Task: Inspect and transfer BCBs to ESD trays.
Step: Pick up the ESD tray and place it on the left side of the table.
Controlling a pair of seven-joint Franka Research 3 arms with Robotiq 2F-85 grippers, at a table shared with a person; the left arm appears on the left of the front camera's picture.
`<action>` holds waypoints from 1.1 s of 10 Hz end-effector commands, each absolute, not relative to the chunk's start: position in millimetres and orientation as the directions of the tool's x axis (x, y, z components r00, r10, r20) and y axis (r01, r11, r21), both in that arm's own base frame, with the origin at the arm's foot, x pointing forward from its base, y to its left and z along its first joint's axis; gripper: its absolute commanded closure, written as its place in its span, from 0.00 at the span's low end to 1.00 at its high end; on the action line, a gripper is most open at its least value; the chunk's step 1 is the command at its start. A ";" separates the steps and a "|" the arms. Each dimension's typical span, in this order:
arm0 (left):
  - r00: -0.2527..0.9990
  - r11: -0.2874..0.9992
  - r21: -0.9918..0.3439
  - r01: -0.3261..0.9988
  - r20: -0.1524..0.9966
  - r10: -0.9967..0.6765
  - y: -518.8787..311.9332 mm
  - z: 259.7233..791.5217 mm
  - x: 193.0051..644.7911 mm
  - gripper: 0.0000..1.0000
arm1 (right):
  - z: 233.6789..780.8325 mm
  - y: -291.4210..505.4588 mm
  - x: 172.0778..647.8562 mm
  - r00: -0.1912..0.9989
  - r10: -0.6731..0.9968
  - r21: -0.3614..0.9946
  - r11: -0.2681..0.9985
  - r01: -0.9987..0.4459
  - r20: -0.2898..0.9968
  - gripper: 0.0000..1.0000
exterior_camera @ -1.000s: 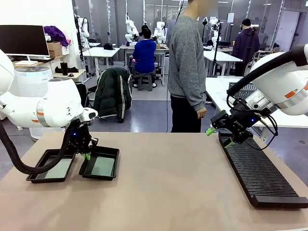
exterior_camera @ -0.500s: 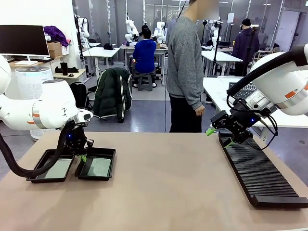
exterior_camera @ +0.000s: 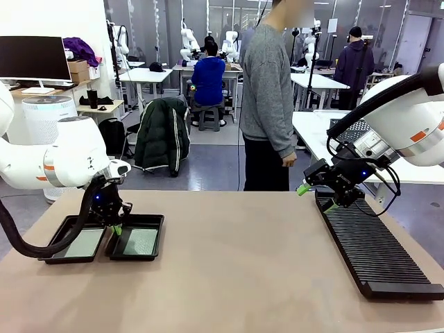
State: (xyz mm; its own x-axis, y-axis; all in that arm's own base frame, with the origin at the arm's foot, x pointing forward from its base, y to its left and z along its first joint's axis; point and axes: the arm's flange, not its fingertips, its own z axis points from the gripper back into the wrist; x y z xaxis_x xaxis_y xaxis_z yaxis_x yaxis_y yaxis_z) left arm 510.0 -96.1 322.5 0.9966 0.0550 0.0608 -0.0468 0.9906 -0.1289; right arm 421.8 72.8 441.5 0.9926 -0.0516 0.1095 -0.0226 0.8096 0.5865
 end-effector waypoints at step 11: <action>0.995 0.998 -0.060 -0.003 0.103 0.009 -122.0 369.7 504.2 0.07 | 442.3 75.1 421.3 0.992 -0.070 0.586 0.810 -0.006 0.107 0.00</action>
State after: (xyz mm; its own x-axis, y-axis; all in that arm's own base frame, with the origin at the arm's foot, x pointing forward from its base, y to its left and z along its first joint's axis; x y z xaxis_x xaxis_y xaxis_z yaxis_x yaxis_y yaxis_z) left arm 507.5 -116.2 358.1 0.9938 -0.0018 0.1113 0.0120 0.9958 -0.0913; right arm 421.8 72.7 441.5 0.9926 -0.0517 0.1095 -0.0225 0.8096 0.5865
